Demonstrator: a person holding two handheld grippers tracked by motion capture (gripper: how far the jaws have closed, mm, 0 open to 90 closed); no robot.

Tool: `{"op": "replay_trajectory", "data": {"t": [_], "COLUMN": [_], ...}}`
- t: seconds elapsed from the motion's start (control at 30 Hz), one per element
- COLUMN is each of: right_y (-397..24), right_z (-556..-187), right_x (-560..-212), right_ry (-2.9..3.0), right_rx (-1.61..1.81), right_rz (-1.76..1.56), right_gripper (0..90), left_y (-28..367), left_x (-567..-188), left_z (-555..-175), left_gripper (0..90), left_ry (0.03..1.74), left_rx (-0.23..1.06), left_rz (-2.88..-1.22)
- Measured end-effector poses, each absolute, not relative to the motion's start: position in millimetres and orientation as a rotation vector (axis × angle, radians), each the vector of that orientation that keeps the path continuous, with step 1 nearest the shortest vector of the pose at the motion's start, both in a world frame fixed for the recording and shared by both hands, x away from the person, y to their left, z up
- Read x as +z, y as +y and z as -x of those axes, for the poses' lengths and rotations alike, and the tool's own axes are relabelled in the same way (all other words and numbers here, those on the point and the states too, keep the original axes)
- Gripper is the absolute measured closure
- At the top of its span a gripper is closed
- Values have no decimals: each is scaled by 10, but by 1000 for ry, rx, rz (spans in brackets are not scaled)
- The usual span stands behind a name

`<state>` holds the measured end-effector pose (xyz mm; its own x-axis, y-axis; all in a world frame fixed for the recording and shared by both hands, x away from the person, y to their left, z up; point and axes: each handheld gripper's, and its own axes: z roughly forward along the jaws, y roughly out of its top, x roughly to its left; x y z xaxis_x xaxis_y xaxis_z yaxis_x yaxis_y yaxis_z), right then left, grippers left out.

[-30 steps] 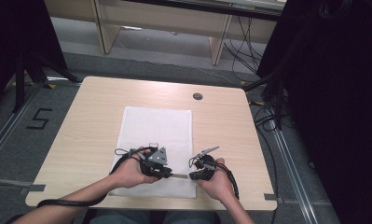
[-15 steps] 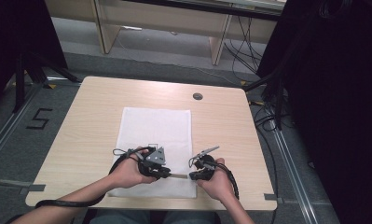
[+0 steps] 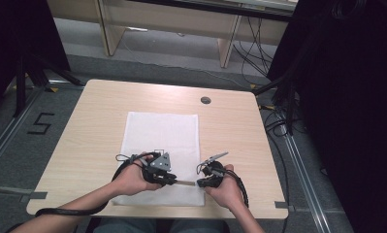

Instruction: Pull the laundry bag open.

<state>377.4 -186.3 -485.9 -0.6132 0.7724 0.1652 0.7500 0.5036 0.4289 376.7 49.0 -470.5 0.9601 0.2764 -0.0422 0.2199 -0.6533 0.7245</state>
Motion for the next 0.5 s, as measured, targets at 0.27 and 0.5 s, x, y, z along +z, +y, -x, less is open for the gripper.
{"op": "replay_trajectory", "data": {"t": [0.27, 0.5], "right_y": [-1863, -1867], "right_z": [-3774, -3780], "right_x": [-4858, -4864], "right_ry": [2683, 2684], "right_rx": [727, 737], "right_rz": [-1359, -1341], "right_gripper": [900, 900], "left_y": [544, 568], "left_x": [-4695, -4686], "left_z": [-3760, -3769], "left_gripper": [820, 820], "left_ry": [356, 338], "left_rx": [92, 95], "left_rz": [-2299, -2311]}}
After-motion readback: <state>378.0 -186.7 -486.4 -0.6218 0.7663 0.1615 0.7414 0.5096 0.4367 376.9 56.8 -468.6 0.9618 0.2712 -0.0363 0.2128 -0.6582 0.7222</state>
